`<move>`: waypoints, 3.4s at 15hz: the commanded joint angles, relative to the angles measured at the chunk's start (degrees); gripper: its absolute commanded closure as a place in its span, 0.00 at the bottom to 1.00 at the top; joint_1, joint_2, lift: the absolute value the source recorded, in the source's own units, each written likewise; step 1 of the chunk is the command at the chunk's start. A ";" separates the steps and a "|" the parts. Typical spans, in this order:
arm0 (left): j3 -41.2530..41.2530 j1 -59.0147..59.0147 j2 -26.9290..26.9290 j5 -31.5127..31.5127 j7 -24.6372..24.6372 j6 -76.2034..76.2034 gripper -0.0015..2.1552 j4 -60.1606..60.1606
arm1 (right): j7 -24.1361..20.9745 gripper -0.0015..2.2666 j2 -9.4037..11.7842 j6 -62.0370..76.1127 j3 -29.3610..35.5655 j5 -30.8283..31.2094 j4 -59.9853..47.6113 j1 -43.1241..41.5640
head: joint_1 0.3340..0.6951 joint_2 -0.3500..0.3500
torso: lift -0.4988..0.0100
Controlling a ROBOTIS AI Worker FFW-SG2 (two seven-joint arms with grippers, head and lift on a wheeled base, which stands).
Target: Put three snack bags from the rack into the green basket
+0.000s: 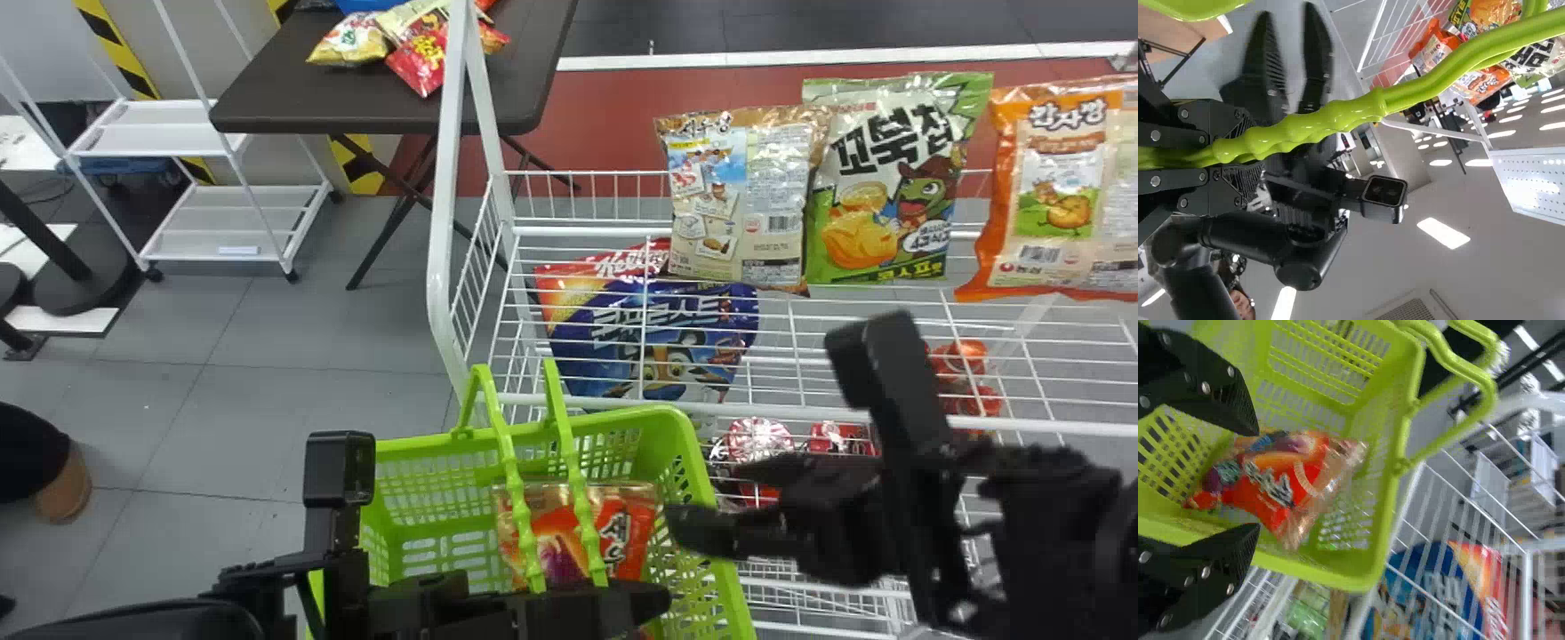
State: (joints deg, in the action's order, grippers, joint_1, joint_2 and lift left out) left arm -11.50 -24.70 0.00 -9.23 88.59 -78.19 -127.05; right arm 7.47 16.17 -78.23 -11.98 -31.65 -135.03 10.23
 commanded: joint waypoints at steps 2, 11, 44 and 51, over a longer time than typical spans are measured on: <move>0.16 0.00 -0.15 0.00 0.00 -0.17 1.00 -0.13 | 0.00 0.02 0.09 11.47 2.23 3.70 6.27 -3.29 | 1.00 0.56 | 0.98; 0.68 -0.62 -0.15 0.09 0.00 -0.52 1.00 -0.31 | -4.22 0.02 -3.51 47.15 -7.88 18.64 35.54 -18.05 | 1.00 0.44 | 0.98; -0.02 -0.97 -0.15 0.09 0.00 -0.17 1.00 0.57 | -3.08 0.99 1.76 25.18 -7.00 13.36 12.51 -9.53 | 1.00 0.53 | 0.98; -0.28 -0.53 -0.15 0.09 0.00 -0.35 1.00 0.66 | -0.35 0.99 4.57 -3.65 1.09 1.06 -2.78 -4.70 | 1.00 0.48 | 0.98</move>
State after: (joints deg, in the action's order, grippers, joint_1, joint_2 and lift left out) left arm -11.78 -25.25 0.00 -9.14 88.59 -78.54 -126.40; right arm 6.86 20.43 -76.43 -12.37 -27.72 -135.28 4.97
